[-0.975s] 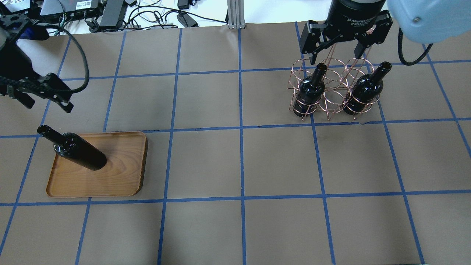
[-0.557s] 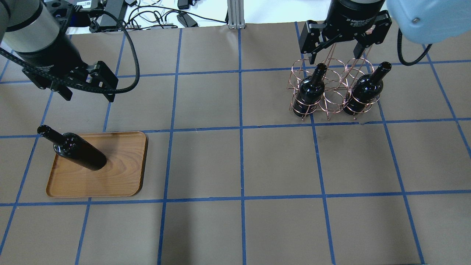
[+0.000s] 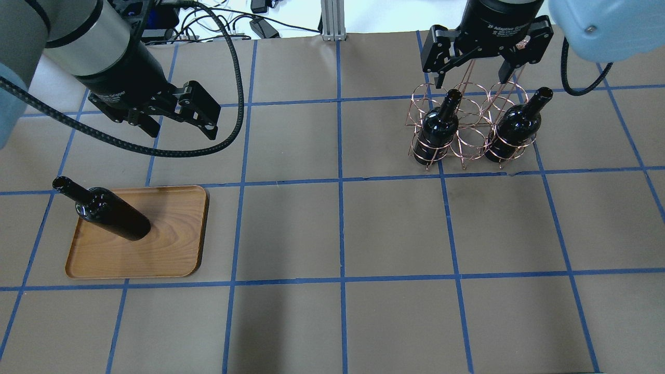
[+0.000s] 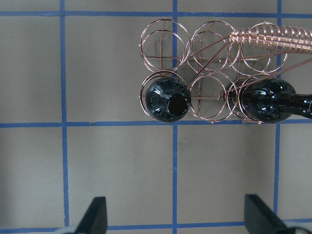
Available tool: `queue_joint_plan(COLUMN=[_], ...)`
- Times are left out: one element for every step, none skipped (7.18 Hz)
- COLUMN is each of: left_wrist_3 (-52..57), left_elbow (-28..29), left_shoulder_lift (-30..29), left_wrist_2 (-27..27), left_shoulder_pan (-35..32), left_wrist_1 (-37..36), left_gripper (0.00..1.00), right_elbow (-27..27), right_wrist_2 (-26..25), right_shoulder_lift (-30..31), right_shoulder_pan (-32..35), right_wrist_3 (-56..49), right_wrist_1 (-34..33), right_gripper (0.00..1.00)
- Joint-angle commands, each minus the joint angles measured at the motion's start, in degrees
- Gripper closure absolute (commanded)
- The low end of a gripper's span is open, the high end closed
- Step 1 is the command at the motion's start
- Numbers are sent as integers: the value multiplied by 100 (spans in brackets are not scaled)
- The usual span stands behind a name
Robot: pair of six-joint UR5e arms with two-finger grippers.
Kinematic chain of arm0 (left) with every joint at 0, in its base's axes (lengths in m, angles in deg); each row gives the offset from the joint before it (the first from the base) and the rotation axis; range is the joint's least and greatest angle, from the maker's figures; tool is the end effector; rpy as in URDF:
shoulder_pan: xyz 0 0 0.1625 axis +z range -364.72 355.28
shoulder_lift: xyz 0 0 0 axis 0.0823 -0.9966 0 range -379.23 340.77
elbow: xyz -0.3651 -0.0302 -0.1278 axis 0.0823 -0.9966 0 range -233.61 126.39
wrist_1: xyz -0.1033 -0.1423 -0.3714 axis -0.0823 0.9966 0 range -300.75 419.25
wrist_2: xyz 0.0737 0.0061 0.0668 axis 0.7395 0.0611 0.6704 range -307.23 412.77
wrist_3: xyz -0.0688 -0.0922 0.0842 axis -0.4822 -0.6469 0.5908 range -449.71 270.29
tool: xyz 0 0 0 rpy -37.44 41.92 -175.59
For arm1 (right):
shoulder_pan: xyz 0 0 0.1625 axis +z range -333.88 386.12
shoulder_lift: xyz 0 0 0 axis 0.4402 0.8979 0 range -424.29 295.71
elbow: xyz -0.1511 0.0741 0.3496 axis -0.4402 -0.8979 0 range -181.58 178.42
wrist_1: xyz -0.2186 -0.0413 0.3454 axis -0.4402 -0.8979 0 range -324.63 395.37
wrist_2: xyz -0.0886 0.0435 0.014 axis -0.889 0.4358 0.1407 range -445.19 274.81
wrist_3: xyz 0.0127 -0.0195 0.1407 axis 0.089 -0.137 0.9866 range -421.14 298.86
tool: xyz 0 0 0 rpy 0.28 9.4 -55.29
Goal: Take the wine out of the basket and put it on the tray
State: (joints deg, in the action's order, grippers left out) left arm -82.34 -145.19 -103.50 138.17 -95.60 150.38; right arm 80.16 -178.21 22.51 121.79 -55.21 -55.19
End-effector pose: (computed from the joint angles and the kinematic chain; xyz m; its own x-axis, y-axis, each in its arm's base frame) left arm -0.1518 -0.4536 0.4401 -0.9864 0.1474 0.0726 0.1430 0.9877 -0.0626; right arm 0.1767 -0.5069 0.4523 -0.9991 0.0092 0.0420 0.0049 0.9947 -0.1030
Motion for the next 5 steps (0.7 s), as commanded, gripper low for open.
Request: queue_joint_plan(left_wrist_3=[10, 10, 10, 2, 1], left_elbow=[0, 0, -9, -9, -9], left_shoulder_lift=[103, 104, 95, 104, 104], left_wrist_2=[265, 311, 311, 311, 320], left_shoulder_pan=[-9, 0, 0, 0, 0], left_wrist_1=[202, 195, 212, 239, 247], left_gripper=[0, 0, 0, 0, 0], right_elbow=[0, 0, 0, 0, 0], right_wrist_2=[3, -14, -15, -15, -15], right_shoulder_lift=[-6, -6, -6, -6, -6], right_shoulder_pan=[4, -5, -5, -5, 4], right_wrist_3=[22, 13, -4, 4, 13], right_wrist_1=[21, 13, 21, 13, 21], right_gripper=[0, 0, 0, 0, 0])
